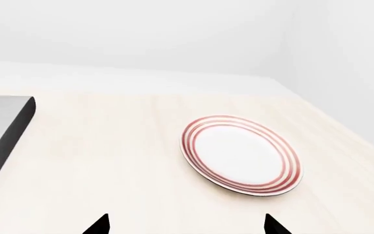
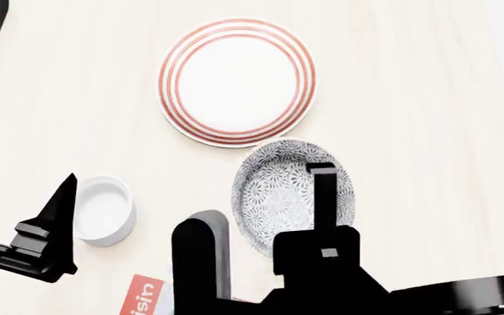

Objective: Pick the akita bowl on the cookies box and place it on the plate.

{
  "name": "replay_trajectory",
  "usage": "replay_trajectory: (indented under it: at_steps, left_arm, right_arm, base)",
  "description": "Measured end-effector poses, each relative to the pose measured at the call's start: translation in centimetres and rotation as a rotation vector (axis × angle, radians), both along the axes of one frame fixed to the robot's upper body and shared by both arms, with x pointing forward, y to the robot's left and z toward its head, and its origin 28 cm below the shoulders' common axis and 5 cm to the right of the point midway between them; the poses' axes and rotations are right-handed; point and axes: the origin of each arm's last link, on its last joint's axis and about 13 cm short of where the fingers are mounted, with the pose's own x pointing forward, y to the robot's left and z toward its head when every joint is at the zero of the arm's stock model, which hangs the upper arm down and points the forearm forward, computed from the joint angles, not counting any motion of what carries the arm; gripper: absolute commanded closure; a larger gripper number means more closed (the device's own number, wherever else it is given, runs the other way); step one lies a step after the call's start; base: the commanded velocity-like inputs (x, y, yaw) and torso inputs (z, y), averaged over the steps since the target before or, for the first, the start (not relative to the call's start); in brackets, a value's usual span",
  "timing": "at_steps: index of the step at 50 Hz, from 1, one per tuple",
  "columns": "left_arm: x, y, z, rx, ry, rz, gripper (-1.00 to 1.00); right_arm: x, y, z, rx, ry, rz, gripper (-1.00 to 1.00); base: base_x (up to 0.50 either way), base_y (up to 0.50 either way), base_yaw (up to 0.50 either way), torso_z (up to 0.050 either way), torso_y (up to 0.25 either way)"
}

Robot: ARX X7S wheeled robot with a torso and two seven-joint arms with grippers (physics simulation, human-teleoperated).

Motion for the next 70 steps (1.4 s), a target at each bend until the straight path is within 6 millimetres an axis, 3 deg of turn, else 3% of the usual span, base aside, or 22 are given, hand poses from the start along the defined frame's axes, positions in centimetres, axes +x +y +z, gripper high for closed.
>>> replay_trajectory:
  at_steps: [23,42,70]
  left_arm:
    - [-0.1,-0.1,-0.3,0.017,0.008,-0.014,-1.0]
    - [-0.3,-0.2,-0.4,0.025,0.008,-0.024,-1.0]
    - [-0.4,-0.1,-0.5,0.024,0.006,-0.029,-1.0]
  right_arm:
    - [7.4,0.8,2.0,-0.009,-0.173,-0.027,1.0]
    - [13.3,2.0,3.0,0.045,-0.216,-0.085,1.0]
    - [18.8,5.1,1.9,0.102,-0.25,-0.087,1.0]
  base:
    - [0.0,0.0,0.0,0.0,0.0]
    - [0.0,0.0,0.0,0.0,0.0]
    - [0.0,0.0,0.0,0.0,0.001]
